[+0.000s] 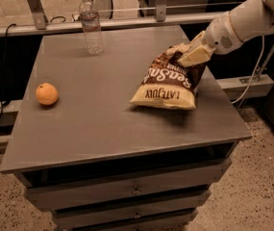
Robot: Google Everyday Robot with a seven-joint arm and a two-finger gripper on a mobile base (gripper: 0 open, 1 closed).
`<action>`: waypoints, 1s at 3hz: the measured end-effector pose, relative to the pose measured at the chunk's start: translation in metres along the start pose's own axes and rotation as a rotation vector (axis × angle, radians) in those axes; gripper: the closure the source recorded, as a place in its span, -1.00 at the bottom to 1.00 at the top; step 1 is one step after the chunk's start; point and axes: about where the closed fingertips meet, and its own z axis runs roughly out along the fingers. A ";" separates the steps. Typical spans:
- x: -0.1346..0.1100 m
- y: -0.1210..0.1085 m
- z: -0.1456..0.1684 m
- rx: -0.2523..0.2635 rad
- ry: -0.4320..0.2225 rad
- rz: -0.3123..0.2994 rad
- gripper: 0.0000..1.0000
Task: Pick brown chip bag
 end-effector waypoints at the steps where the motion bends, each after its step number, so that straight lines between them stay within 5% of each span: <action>1: -0.029 0.009 -0.004 -0.023 -0.088 -0.024 1.00; 3: -0.085 0.019 -0.013 -0.064 -0.266 -0.053 1.00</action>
Offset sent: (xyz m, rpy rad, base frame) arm -0.0130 0.0655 0.0690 0.2854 -0.0750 0.1406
